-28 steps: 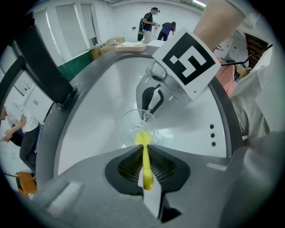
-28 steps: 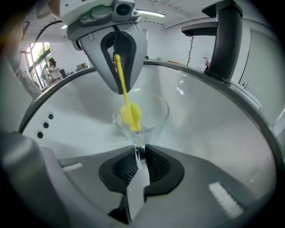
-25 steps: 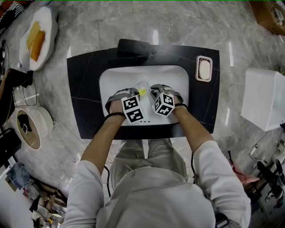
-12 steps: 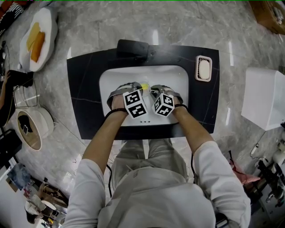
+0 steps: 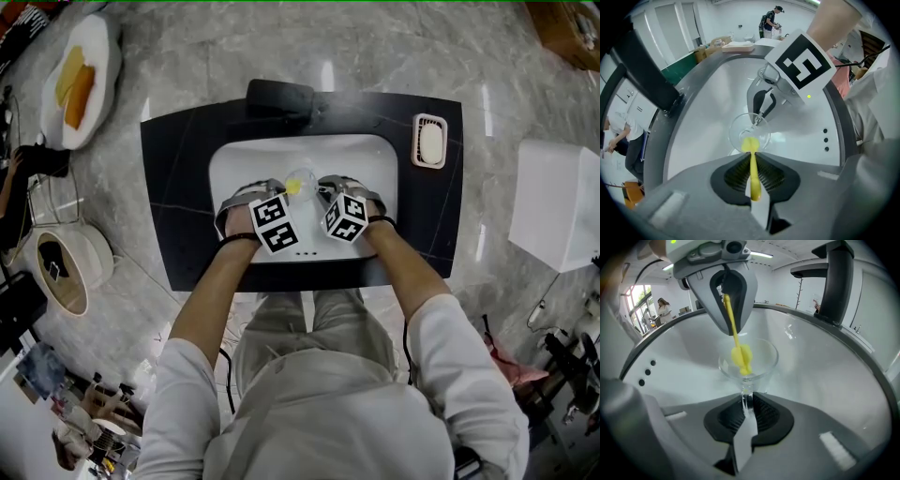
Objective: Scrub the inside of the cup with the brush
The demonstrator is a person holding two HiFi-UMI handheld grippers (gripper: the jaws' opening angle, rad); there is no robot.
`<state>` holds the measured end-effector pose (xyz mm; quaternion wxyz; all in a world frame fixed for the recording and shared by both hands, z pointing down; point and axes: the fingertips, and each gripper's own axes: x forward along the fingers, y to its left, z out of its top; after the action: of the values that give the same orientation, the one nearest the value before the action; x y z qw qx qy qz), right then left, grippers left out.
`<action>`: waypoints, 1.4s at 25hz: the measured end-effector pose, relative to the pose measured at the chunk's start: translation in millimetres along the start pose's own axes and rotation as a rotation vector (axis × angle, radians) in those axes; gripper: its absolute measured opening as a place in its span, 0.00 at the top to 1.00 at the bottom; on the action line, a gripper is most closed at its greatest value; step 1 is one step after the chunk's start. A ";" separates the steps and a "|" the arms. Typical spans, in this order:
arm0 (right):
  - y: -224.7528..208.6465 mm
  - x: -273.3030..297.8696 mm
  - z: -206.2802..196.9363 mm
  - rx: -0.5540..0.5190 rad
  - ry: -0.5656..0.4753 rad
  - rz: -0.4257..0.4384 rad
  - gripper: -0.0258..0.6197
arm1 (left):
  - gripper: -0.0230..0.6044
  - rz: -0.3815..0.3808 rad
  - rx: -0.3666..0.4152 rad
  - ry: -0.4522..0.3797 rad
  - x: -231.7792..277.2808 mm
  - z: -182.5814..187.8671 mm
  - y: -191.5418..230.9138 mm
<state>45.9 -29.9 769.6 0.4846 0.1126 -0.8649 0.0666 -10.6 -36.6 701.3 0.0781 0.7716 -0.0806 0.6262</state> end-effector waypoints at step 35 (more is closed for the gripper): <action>1.4 2.4 -0.2 0.013 0.005 -0.004 0.91 | 0.90 -0.024 -0.027 0.011 11.2 3.2 -2.6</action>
<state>44.5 -28.7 771.7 0.4863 0.1172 -0.8629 0.0716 -4.7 -35.1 711.5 0.0961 0.7679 -0.0794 0.6283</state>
